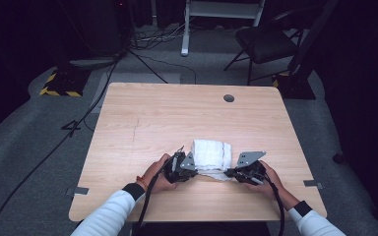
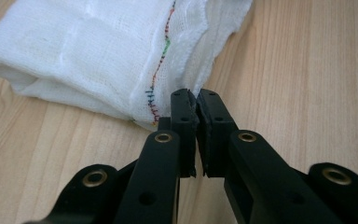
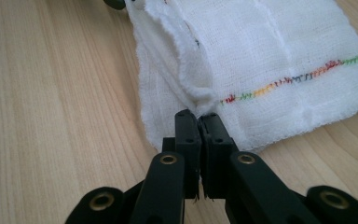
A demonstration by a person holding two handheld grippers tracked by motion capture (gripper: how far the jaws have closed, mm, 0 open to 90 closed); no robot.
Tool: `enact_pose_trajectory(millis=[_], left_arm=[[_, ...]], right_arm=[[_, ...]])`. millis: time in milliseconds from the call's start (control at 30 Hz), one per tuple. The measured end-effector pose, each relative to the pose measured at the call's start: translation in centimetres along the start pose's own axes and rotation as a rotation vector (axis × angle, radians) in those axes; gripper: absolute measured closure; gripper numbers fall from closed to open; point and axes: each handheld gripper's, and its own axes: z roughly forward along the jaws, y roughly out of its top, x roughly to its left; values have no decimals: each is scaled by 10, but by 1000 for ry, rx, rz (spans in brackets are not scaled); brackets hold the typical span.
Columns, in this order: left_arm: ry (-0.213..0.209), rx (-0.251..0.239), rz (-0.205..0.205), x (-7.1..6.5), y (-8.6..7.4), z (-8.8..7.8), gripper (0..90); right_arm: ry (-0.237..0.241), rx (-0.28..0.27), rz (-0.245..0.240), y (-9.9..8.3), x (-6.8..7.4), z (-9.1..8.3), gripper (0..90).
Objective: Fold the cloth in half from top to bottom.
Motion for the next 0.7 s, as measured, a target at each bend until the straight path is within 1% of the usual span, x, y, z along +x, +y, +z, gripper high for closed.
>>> enact_pose_trajectory(millis=[33,167,367,567,667,700], left_arm=[[2,1,5,0,-1,1,855],[-11,3,-13,0,-2,2,856],[-16,1,-16,-1,-5,3,856],[-23,-11,-36,-1,-9,2,855],[-28,-18,-55,-1,-11,1,857],[-34,-19,-55,0,-12,0,858]], right_arm=[[-2,2,2,-1,0,0,873],[-7,-5,7,-4,2,0,872],[-11,3,4,-7,6,-2,872],[-16,3,4,-10,8,-4,870],[-21,0,14,-12,9,-6,869],[-21,-2,22,-13,9,-6,868]])
